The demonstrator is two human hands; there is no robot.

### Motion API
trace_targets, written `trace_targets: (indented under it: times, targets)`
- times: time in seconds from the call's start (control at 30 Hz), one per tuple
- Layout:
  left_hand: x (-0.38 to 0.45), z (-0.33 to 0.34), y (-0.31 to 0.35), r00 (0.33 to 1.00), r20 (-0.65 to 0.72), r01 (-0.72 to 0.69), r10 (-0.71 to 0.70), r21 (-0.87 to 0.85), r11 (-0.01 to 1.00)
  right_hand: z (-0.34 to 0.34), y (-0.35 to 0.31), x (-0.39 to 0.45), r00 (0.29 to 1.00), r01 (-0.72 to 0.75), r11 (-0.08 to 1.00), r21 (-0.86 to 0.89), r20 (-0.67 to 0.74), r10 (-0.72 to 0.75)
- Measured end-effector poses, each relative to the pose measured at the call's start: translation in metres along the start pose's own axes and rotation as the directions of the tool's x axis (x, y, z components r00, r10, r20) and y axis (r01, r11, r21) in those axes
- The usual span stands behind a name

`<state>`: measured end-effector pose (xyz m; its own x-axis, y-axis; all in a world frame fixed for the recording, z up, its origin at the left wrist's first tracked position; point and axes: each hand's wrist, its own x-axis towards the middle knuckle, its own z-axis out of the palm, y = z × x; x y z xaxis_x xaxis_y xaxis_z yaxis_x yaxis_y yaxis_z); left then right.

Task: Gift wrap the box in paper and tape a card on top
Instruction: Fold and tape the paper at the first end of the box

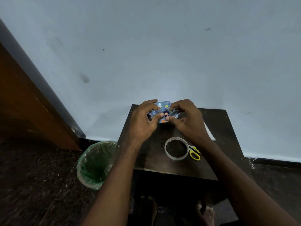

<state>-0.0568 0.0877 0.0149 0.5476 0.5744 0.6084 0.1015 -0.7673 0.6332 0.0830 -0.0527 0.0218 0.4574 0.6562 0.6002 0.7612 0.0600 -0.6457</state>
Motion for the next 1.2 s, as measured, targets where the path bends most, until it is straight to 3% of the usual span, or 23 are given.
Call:
trace_targets:
  times: [0.4,0.63,0.73,0.87,0.97,1.07,1.2]
  targets:
    - [-0.001,-0.001,0.003,1.000,0.006,-0.015,0.016,-0.046,0.999,-0.006,0.001,0.002,0.999,0.000,0.997,-0.071,0.048,0.003]
    - [-0.002,-0.009,0.022,0.975,0.164,0.190,-0.148,-0.283,0.940,-0.005,-0.004,0.004,0.988,-0.085,0.990,0.111,-0.122,0.099]
    - [-0.004,-0.011,0.030,0.948,0.255,0.262,-0.188,-0.296,0.918,-0.003,-0.010,0.005,0.972,-0.123,0.971,0.203,-0.172,0.159]
    - [-0.005,-0.006,0.033,0.967,0.161,0.230,-0.197,-0.221,0.948,0.004,-0.018,0.004,0.987,-0.108,0.953,0.284,-0.087,0.137]
    - [-0.005,-0.005,0.024,0.966,0.154,0.251,-0.210,-0.334,0.908,-0.001,-0.023,0.002,0.994,-0.109,0.926,0.361,0.022,0.108]
    - [-0.002,-0.005,0.014,0.973,0.128,0.229,-0.193,-0.407,0.884,-0.010,-0.025,0.002,0.995,-0.072,0.942,0.329,0.088,0.045]
    - [-0.001,-0.006,0.011,0.960,0.173,0.279,-0.221,-0.504,0.817,-0.008,-0.022,0.004,0.991,-0.128,0.923,0.362,0.078,0.107]
